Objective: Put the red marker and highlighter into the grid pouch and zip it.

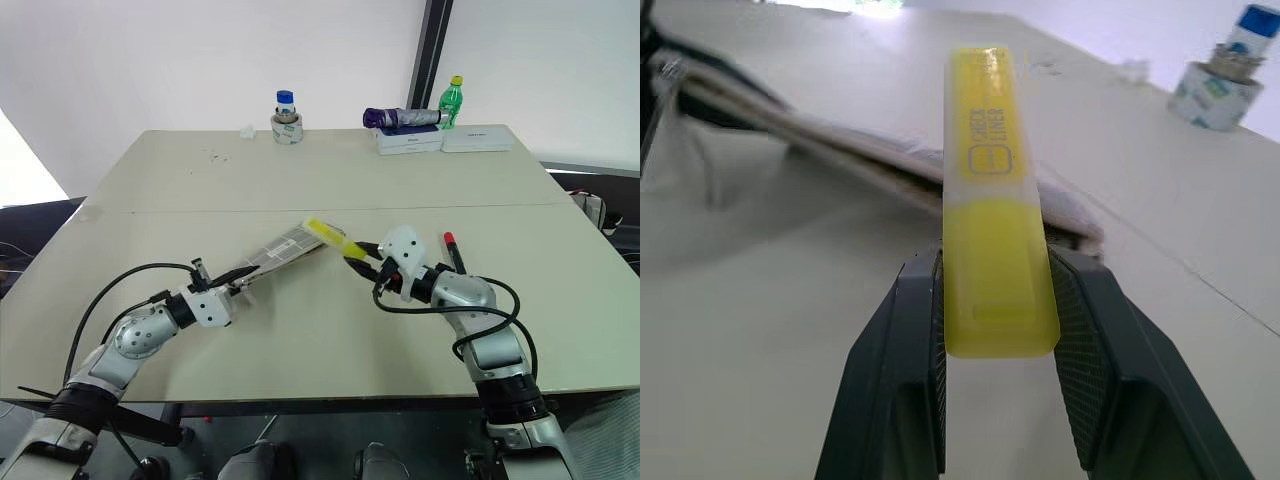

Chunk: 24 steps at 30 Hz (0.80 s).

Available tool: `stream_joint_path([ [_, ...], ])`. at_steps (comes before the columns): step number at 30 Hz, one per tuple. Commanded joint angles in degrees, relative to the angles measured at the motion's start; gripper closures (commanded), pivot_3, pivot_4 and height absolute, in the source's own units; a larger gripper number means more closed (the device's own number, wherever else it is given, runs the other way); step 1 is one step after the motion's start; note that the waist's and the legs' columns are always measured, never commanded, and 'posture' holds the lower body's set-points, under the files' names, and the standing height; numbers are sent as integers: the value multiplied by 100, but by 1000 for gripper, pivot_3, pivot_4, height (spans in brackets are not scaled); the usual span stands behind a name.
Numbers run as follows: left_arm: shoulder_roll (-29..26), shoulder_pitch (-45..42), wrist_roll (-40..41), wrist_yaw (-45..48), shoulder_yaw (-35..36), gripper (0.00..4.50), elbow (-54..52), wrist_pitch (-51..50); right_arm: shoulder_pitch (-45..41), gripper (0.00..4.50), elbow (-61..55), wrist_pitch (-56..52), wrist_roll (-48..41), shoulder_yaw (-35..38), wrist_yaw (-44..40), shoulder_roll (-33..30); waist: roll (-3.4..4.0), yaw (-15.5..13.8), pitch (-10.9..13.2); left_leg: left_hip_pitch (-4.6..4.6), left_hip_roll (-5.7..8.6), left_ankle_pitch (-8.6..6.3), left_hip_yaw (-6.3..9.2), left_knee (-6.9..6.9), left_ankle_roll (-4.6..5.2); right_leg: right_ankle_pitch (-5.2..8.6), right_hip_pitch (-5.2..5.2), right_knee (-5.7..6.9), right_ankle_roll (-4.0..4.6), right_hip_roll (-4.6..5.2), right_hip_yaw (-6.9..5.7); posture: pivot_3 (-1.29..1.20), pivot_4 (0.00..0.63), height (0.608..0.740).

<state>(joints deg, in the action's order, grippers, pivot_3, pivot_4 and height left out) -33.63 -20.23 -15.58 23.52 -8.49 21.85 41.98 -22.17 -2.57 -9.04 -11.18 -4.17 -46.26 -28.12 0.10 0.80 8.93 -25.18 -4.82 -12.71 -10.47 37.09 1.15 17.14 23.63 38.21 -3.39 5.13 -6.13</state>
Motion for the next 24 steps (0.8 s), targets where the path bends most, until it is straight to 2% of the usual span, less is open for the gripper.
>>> stream_joint_path([
  [1,-43,-107,154,28,58,4500,-111,113,-104,3602,43,366,258,-93,22,-57,0,1,0,0,0,0,0,0,0,0,0,0,0,0,0,0,150,740],
  [4,-71,-31,178,51,81,4500,-187,110,-141,3602,145,430,279,-101,78,42,0,4,0,0,0,0,-2,0,-1,0,1,0,0,0,0,0,150,740],
  [19,-141,104,242,5,206,4500,-285,7,241,3602,393,734,288,155,-66,-287,0,0,0,1,0,1,-1,3,-1,0,-1,1,0,-2,0,0,150,740],
  [24,-119,92,221,10,175,4500,-277,8,212,3602,499,501,333,260,278,-201,0,-6,0,0,0,1,-2,4,-1,0,-2,1,0,-1,0,0,150,740],
])
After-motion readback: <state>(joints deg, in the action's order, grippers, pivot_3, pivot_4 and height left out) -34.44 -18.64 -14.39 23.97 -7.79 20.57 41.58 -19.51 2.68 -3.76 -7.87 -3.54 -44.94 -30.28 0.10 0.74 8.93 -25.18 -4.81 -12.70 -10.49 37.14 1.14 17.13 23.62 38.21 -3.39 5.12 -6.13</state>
